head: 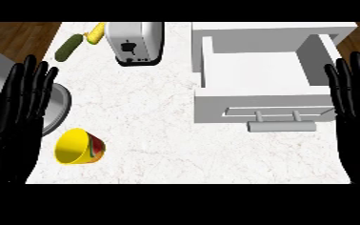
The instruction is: Pick up the cup, place it into the drawer and close the drawer
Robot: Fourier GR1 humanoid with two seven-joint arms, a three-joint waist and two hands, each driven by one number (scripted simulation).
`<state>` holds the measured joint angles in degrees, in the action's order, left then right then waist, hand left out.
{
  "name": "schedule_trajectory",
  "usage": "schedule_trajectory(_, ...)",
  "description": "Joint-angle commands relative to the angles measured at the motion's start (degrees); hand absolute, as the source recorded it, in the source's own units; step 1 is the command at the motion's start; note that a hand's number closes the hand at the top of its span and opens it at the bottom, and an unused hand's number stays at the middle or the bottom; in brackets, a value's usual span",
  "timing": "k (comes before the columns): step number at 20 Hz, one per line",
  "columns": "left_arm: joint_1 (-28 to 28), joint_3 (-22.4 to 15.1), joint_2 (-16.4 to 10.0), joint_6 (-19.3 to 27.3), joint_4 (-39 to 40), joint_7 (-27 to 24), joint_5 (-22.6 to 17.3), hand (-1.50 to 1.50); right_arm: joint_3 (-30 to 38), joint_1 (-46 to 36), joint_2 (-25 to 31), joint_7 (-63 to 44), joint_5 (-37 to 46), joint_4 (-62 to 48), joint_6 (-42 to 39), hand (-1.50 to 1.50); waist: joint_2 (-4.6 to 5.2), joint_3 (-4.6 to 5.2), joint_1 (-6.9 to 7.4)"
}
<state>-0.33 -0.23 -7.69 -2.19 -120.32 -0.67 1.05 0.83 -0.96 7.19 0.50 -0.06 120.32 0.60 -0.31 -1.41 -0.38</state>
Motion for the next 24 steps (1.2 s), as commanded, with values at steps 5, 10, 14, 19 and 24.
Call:
schedule_trajectory(5,6.08,9.16,-9.43,-18.44,-1.98,-3.38,-23.27,-1.5,-0.94,1.32,-0.89,2.94,-0.48,-0.91,-1.31,-1.5,0.23,1.49,1.17)
schedule_trajectory(10,13.33,12.72,-9.34,-22.04,6.43,2.15,-36.94,-1.5,-3.8,1.96,1.1,-3.11,-2.76,-2.92,-5.56,-1.5,0.34,1.51,1.42)
schedule_trajectory(14,12.43,17.86,-11.84,-26.64,13.21,1.32,-41.02,-1.5,0.18,-2.65,3.13,-7.53,-6.45,-3.64,-7.06,-1.5,0.32,1.44,0.7)
schedule_trajectory(19,6.19,17.59,-11.28,-26.72,21.74,0.29,-33.35,-1.5,-0.2,-9.91,1.51,-6.66,-3.62,-11.54,-5.85,-1.5,0.38,1.42,0.55)
schedule_trajectory(24,7.43,19.36,-11.2,-32.25,31.2,-5.96,-27.98,-1.5,1.19,-8.75,1.56,-3.95,-4.64,-10.69,-7.25,-1.5,0.33,1.43,0.45)
